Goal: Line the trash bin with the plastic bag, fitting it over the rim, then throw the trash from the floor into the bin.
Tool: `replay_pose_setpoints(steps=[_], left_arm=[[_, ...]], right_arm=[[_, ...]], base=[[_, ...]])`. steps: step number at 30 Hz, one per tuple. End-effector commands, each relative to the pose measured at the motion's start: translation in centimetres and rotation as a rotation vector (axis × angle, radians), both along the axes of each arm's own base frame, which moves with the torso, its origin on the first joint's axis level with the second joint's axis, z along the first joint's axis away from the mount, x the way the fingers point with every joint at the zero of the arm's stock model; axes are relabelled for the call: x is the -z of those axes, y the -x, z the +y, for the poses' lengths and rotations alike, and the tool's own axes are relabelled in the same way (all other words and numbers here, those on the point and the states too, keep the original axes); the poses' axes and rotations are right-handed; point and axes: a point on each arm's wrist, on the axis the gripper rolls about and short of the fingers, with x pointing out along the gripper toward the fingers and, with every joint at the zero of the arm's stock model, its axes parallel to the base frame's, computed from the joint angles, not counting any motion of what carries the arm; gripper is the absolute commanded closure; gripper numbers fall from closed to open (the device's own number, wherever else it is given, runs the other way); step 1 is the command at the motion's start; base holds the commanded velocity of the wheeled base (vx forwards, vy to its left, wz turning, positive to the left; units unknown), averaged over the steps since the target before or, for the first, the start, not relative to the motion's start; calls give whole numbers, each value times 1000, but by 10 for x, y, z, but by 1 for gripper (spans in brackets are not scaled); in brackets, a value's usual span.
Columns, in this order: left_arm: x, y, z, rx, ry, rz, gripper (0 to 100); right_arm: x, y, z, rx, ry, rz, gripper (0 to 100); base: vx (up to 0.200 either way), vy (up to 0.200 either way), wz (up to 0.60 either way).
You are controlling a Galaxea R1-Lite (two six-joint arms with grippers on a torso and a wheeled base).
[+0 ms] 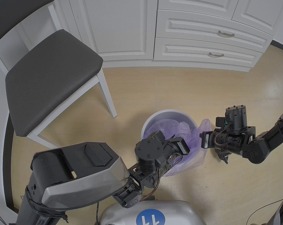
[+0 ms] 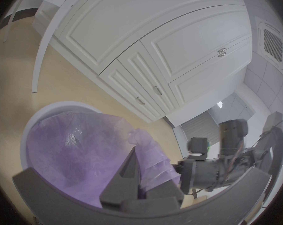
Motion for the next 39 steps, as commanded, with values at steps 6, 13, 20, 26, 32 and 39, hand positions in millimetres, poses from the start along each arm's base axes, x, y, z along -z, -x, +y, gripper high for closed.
replay_pose_setpoints(steps=[6, 13, 20, 26, 32, 39], left_arm=[[40, -22, 5, -42, -64, 78, 100], [47, -30, 8, -61, -76, 92, 100], [36, -46, 24, -108, -55, 76, 100], [-6, -59, 47, -157, 6, 16, 100], [-35, -48, 54, -139, 39, -19, 100], [-49, -44, 58, -133, 58, -36, 100]], right_arm=[[3, 4, 7, -23, 3, 6, 100], [8, 3, 12, -21, 14, 15, 100], [4, 1, 13, -12, -1, -19, 100], [-6, -2, 14, 0, -51, -124, 100], [-24, -6, 15, 23, -155, -221, 100], [-36, -12, 12, 38, -234, -364, 100]], base=[[0, 0, 0], [0, 0, 0], [0, 0, 0], [0, 0, 0], [0, 0, 0], [0, 0, 0]])
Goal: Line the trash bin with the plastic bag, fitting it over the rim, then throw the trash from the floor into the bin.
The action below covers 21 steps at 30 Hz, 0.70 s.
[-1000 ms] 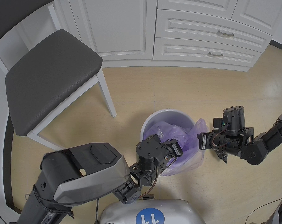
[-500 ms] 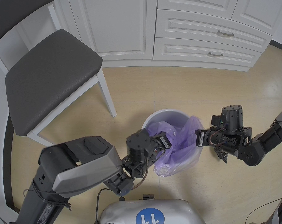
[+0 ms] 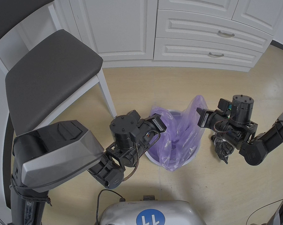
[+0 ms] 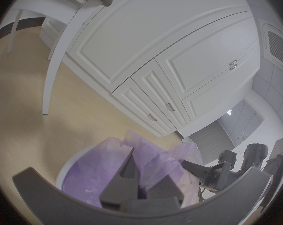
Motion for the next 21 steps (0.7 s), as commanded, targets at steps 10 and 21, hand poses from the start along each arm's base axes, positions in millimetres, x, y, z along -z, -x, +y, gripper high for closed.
replay_pose_setpoints(steps=[10, 21], left_arm=[[6, 1, 2, 3, -18, 24, 100], [37, -3, 17, 20, -58, 111, 100]], right_arm=[[10, -3, -20, 50, 72, 107, 100], [16, 4, -25, 46, 165, 189, 100]], base=[[0, 0, 0], [0, 0, 0]])
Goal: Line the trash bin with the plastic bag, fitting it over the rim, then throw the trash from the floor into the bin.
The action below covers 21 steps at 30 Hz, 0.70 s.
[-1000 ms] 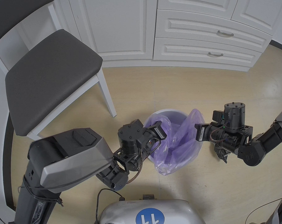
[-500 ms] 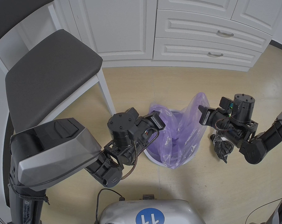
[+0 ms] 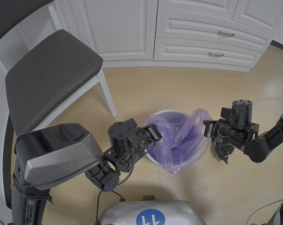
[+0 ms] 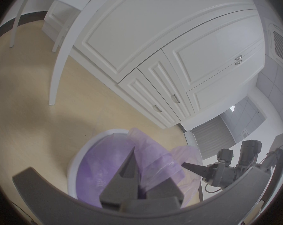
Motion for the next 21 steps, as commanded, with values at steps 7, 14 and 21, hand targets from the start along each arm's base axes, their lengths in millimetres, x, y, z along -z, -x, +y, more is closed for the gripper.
replay_pose_setpoints(steps=[7, 14, 21], left_arm=[[-3, 8, 23, -15, -98, -5, 100], [-6, 19, 49, -13, -329, -104, 100], [0, 38, 62, 18, -497, -128, 100]], right_arm=[[-24, 26, -10, -8, 74, 92, 100], [-27, 39, -22, -19, 164, 108, 100], [-14, 46, -25, -19, 274, 139, 100]], base=[[0, 0, 0], [0, 0, 0], [0, 0, 0]])
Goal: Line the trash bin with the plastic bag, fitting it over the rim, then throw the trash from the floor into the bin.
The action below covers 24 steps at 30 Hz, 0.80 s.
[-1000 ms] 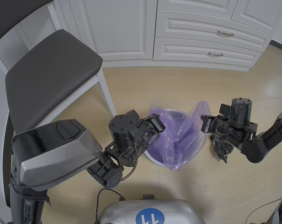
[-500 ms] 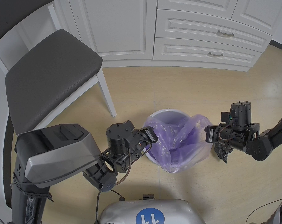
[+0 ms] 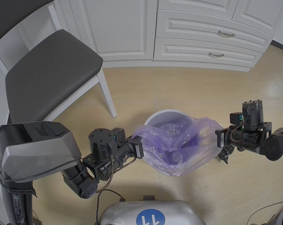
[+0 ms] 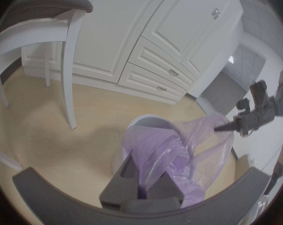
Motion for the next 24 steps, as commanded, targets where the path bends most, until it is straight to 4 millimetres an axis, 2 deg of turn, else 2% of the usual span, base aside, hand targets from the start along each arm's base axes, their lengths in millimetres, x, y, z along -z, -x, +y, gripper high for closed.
replay_pose_setpoints(steps=[1, 9, 15, 18, 24], left_arm=[[-7, 14, 12, 13, -68, -16, 100], [-2, 16, 23, 16, -131, -19, 100], [11, 24, 42, 121, -188, 23, 100], [16, 31, 50, 164, -277, 3, 100], [10, 32, 51, 163, -273, -11, 100]], right_arm=[[4, 10, -5, 0, 58, 14, 100], [6, 19, -9, -17, 125, 20, 100], [16, 25, -14, -45, 199, 53, 100], [23, 31, -16, -77, 252, 73, 100], [18, 38, -18, -88, 269, 57, 100]], base=[[0, 0, 0], [0, 0, 0], [0, 0, 0], [0, 0, 0], [0, 0, 0]])
